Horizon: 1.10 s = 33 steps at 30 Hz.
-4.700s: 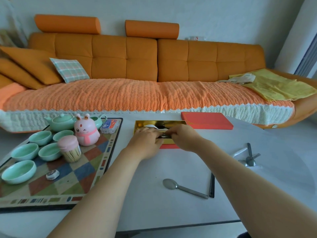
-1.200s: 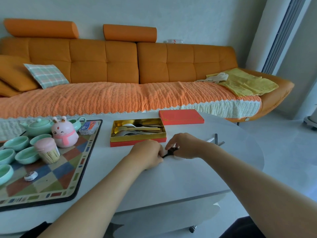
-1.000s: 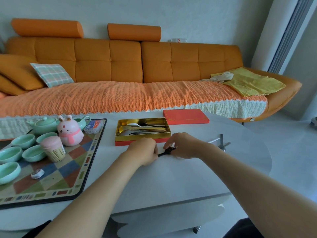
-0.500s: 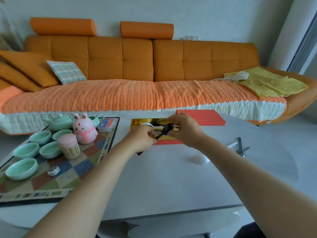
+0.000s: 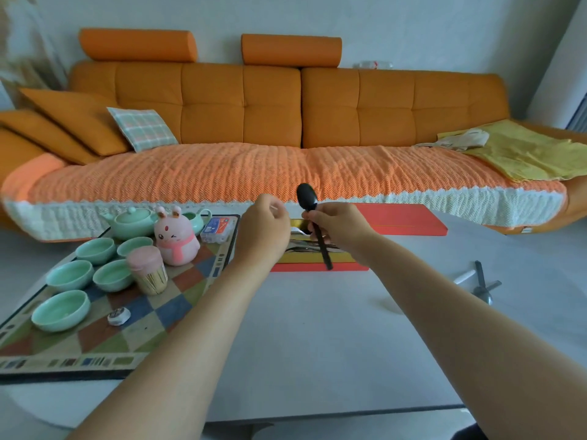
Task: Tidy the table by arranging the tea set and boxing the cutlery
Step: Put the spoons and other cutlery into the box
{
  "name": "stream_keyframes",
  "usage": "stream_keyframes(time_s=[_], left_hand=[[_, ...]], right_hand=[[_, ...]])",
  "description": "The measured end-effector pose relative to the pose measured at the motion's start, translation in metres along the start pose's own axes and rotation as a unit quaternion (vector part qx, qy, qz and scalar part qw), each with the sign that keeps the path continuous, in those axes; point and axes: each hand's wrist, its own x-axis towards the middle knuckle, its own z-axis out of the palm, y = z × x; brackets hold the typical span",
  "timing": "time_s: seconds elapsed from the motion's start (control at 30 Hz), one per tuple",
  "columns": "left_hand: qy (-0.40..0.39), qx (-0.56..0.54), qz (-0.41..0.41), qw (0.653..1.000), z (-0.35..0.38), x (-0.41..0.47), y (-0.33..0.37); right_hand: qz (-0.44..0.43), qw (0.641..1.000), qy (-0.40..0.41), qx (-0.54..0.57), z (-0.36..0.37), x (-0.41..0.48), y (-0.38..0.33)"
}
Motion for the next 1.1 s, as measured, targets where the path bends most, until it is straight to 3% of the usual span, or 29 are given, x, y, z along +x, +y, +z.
stream_keyframes(time_s=[0.17, 0.4, 0.5, 0.63, 0.93, 1.1], left_hand=[[-0.053, -0.063, 0.034, 0.996, -0.001, 0.016, -0.013], [-0.006, -0.161, -0.069, 0.985, 0.007, 0.026, -0.021], [-0.043, -0.023, -0.014, 0.999, 0.015, 0.029, -0.027], [-0.084, 0.14, 0.092, 0.982, 0.027, 0.029, -0.042], [-0.205, 0.193, 0.157, 0.947, 0.032, 0.034, -0.05], [-0.227, 0.249, 0.162, 0.928, 0.04, 0.036, -0.052]], right_hand=[[-0.029, 0.991, -0.043, -0.122, 0.0, 0.005, 0.001], [-0.119, 0.964, -0.003, -0.239, -0.004, 0.012, 0.01], [-0.138, 0.947, 0.036, -0.288, -0.008, 0.02, 0.019], [-0.074, 0.939, 0.033, -0.334, -0.012, 0.037, 0.032], [-0.035, 0.885, 0.004, -0.465, -0.002, 0.07, 0.049], [-0.038, 0.88, 0.027, -0.472, -0.005, 0.07, 0.047]])
